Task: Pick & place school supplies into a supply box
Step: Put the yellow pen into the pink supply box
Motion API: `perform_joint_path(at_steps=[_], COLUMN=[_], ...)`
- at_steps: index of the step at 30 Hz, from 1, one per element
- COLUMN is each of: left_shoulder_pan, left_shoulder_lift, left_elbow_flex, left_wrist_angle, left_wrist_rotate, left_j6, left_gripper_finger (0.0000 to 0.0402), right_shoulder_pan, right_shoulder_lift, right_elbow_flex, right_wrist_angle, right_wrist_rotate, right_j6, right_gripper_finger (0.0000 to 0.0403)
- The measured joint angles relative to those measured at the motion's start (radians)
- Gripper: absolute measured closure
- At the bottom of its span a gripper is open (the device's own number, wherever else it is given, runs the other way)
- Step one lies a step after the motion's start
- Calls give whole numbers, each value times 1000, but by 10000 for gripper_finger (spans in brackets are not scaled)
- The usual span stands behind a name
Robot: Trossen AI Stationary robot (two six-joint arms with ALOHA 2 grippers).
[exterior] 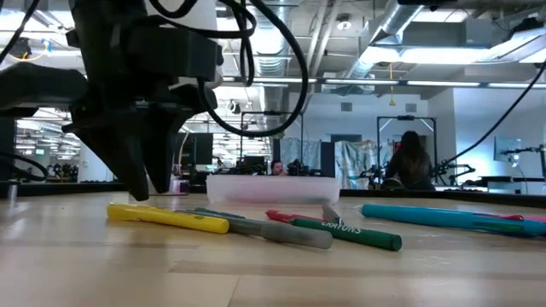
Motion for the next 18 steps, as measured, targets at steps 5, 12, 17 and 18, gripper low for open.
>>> perform_joint_path(at_steps=[5, 12, 17, 18], left_shoulder_pan=[0, -2, -4, -4], left_shoulder_lift=[0, 0, 0, 0], left_elbow_flex=[0, 0, 0, 0], left_wrist_angle=[45, 137, 142, 142], left_wrist_rotate=[42, 151, 150, 150], left_j6=[5, 5, 5, 5], left_gripper_finger=[296, 297, 310, 314], right_shoulder_pan=[-2, -2, -2, -2], right_shoulder_lift=[-15, -15, -15, -15], right_elbow_flex=[-17, -17, -17, -17], right_wrist_angle=[21, 27, 26, 26], right_wrist_rotate=[4, 4, 3, 3], right_j6=[-3, -11, -11, -11], right_gripper_finger=[285, 285, 285, 285])
